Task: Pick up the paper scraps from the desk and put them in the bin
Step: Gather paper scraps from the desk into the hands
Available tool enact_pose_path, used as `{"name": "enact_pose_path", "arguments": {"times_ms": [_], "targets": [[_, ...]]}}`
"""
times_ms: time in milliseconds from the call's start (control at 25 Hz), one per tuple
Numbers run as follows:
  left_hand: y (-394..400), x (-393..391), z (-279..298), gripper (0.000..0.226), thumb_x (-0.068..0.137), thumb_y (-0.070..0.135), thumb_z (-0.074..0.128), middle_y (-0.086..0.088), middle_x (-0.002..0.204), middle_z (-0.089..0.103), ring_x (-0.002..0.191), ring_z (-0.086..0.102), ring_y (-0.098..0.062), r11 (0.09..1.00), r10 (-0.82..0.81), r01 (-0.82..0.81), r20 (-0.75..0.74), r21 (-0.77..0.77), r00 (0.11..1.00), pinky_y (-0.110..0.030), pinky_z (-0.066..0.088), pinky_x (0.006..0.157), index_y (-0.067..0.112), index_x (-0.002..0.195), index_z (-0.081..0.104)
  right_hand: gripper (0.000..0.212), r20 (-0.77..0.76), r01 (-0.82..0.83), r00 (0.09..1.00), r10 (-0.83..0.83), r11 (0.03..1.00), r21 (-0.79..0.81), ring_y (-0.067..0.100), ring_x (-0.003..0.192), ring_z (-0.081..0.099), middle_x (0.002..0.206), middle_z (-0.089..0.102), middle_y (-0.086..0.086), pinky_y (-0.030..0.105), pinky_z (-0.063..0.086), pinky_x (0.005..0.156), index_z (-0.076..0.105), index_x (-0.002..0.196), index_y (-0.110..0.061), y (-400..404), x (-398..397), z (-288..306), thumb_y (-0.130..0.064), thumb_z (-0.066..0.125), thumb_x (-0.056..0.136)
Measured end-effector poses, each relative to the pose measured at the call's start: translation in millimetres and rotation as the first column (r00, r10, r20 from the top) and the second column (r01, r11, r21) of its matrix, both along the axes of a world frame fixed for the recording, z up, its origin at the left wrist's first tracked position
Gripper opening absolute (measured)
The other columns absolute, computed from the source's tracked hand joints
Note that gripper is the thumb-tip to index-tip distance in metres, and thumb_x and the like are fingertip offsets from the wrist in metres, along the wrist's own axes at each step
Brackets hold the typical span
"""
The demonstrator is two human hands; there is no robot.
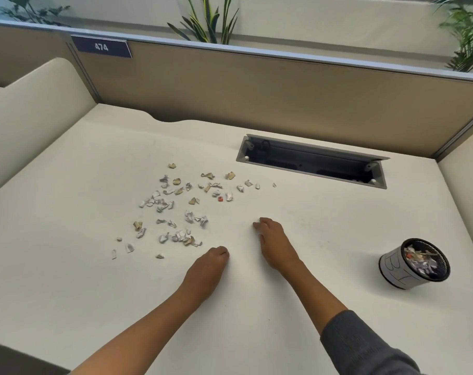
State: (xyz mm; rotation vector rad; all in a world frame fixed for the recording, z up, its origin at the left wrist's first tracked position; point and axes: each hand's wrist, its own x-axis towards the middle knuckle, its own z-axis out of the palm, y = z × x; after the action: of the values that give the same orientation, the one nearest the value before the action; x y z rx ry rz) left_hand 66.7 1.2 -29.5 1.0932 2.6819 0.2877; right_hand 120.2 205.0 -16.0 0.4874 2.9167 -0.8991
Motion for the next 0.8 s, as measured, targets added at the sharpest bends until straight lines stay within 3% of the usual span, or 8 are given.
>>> {"name": "enact_pose_path", "arguments": {"times_ms": [160,280,440,560,640,720,800], "targets": [[-1.0,0.2,3.5,0.035,0.084,-0.011,0.036,-0.005,0.112,0.054,0.102,0.052,-0.023,0.999,-0.018,0.016,-0.048,-0.037,0.999,-0.037,0.049,0.080,0.007,0.104,0.057,0.039,-0.021,-0.002,1.000,0.004,0.997,0.076,0.024,0.130,0.042,0.144,0.047,0.006,0.032,0.042,0.102,0.052,0.137,-0.007,-17.7,-2.8,-2.3,-0.005,0.036,0.101],[-6.9,-7.4,4.9,0.031,0.091,-0.002,0.039,-0.005,0.107,0.060,0.103,0.056,-0.023,0.999,0.014,-0.014,-0.006,0.039,1.000,-0.035,0.047,0.084,0.007,0.104,0.065,0.034,-0.009,-0.037,0.999,0.038,0.998,0.057,0.024,0.119,0.048,0.133,0.050,0.006,0.036,0.047,0.093,0.055,0.130,-0.005,-38.9,-6.5,-3.2,-0.009,0.040,0.100],[-29.6,-26.0,19.6,0.021,0.092,0.009,0.056,-0.002,0.103,0.070,0.097,0.064,-0.019,0.910,0.274,-0.311,0.165,0.273,0.947,-0.026,0.046,0.087,0.009,0.104,0.074,0.020,-0.015,-0.131,0.991,0.132,0.991,0.035,0.026,0.101,0.053,0.111,0.054,0.006,0.040,0.048,0.081,0.060,0.108,-0.005,-66.4,-15.1,-1.5,-0.007,0.043,0.097],[-54.6,-45.2,38.1,0.012,0.084,0.012,0.070,0.006,0.088,0.075,0.074,0.068,-0.005,0.735,0.461,-0.579,0.367,0.352,0.808,-0.019,0.050,0.073,0.018,0.089,0.078,0.020,-0.021,-0.191,0.981,0.192,0.981,0.021,0.027,0.095,0.053,0.105,0.055,0.007,0.041,0.047,0.078,0.059,0.100,-0.006,-82.5,-20.6,-0.9,0.000,0.042,0.093],[-73.9,-57.8,47.5,0.012,0.081,0.013,0.073,0.007,0.080,0.075,0.071,0.070,-0.003,0.583,0.491,-0.728,0.557,0.361,0.670,-0.021,0.052,0.068,0.024,0.082,0.077,0.022,-0.033,-0.246,0.969,0.246,0.969,-0.029,0.025,0.096,0.054,0.106,0.056,0.006,0.037,0.047,0.079,0.061,0.102,-0.007,-94.5,-22.2,-1.5,0.000,0.043,0.092],[-92.0,-68.0,53.3,0.012,0.082,0.007,0.073,-0.004,0.086,0.076,0.081,0.074,-0.014,0.406,0.430,-0.842,0.739,0.355,0.519,-0.029,0.058,0.078,0.015,0.090,0.077,0.023,-0.038,-0.295,0.956,0.292,0.950,-0.100,0.024,0.098,0.057,0.108,0.058,0.005,0.033,0.048,0.082,0.065,0.104,-0.009,-110.4,-21.9,-2.3,-0.004,0.045,0.095],[-106.3,-75.1,58.2,0.018,0.083,-0.001,0.071,-0.013,0.096,0.074,0.088,0.073,-0.023,0.244,0.325,-0.908,0.853,0.341,0.408,-0.028,0.058,0.085,0.003,0.100,0.074,0.024,-0.027,-0.335,0.942,0.335,0.930,-0.153,0.023,0.099,0.059,0.111,0.060,0.004,0.032,0.048,0.085,0.068,0.107,-0.011,-128.5,-19.9,-2.2,-0.007,0.046,0.098]]}}
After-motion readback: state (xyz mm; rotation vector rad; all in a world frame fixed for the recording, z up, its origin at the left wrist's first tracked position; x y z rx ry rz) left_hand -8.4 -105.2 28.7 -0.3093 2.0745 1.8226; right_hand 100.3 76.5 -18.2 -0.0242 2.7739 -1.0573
